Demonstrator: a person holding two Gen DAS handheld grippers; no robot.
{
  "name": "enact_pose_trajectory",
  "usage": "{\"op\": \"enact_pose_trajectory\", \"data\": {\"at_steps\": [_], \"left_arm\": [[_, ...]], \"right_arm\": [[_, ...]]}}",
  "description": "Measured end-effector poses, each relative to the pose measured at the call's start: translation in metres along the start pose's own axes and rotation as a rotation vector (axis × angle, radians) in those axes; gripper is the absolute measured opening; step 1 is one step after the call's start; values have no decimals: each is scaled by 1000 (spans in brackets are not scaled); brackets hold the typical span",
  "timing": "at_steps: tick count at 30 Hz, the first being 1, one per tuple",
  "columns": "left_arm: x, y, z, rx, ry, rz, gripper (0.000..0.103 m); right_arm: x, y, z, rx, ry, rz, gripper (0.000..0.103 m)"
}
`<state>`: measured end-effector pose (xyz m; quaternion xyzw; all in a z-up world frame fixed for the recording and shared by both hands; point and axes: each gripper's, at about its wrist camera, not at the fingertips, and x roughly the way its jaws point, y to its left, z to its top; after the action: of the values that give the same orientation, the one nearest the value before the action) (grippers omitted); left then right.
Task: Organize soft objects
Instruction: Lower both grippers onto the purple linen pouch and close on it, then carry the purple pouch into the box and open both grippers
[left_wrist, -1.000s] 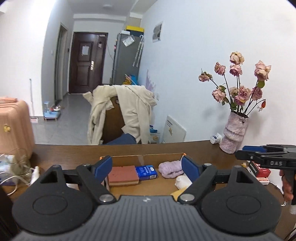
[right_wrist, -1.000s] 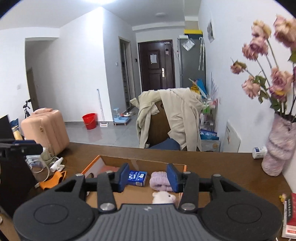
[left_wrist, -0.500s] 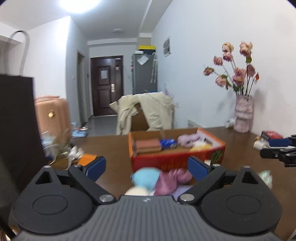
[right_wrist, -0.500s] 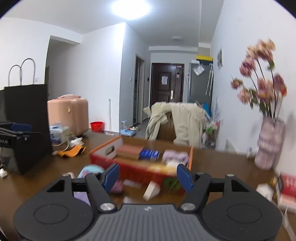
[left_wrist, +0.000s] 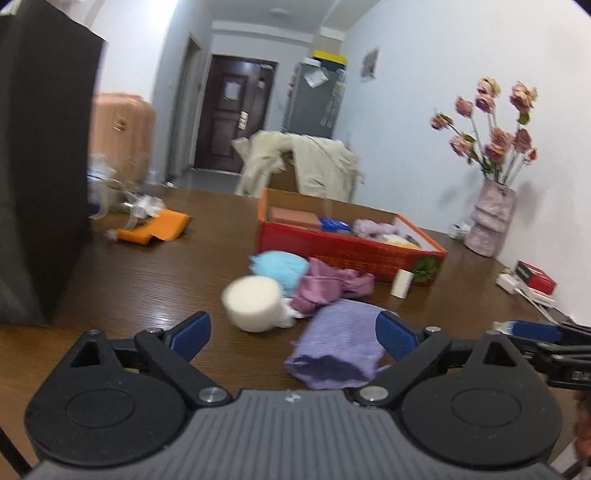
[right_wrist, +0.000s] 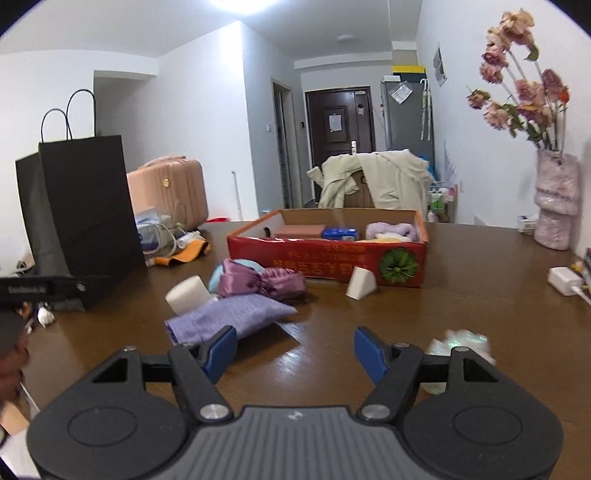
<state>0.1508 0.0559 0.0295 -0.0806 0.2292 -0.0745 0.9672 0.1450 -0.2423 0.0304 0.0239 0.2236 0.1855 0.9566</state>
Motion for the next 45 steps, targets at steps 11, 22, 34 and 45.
{"op": "enact_pose_trajectory", "data": {"at_steps": [11, 22, 34, 45], "left_arm": [[72, -8, -23, 69, 127, -12, 89], [77, 33, -11, -59, 140, -44, 88], [101, 41, -13, -190, 222, -197, 17], [99, 37, -15, -157, 217, -191, 13]], "right_arm": [[96, 18, 44, -46, 38, 74, 58], [164, 22, 25, 28, 213, 122, 45], [152, 15, 10, 82, 237, 127, 40], [176, 7, 21, 114, 223, 279, 53]]}}
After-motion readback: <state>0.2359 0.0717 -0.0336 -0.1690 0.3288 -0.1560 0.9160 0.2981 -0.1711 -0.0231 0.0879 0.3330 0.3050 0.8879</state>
